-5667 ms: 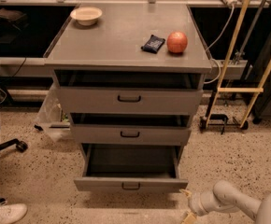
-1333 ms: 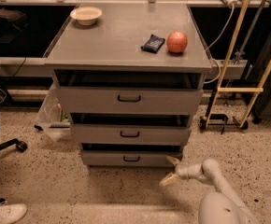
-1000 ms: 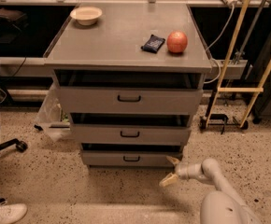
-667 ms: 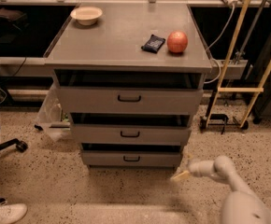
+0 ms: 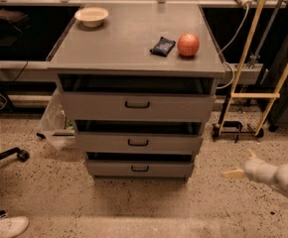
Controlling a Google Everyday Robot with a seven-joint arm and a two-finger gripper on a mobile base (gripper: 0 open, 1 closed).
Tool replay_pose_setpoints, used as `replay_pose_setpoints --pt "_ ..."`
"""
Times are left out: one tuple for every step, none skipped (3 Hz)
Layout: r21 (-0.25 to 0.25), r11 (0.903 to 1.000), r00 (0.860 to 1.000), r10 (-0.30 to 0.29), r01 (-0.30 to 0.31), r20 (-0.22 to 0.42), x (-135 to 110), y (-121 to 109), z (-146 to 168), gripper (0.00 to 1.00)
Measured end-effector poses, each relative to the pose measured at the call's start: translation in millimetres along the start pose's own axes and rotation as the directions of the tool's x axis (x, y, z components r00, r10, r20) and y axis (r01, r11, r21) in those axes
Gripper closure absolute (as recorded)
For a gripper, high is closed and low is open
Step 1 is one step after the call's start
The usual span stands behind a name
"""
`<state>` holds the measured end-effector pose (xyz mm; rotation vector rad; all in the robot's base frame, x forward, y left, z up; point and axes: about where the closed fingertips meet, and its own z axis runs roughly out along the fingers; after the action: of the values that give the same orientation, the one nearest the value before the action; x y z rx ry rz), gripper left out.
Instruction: Close bottom drawer
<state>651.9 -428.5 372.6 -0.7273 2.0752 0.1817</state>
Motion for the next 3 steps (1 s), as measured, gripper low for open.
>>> replay_pose_setpoints --pt "0.172 0.9852 0.999 0.007 0.000 -0.042 -1.7 -45.8 -84.9 0.00" --pt "0.175 0.9846 0.999 0.007 0.000 -0.042 -2.6 -46.5 -86.5 0.00" --pt "0.180 0.9832 0.997 -0.015 0.028 -0.076 -2.9 -32.0 -95.0 0.00"
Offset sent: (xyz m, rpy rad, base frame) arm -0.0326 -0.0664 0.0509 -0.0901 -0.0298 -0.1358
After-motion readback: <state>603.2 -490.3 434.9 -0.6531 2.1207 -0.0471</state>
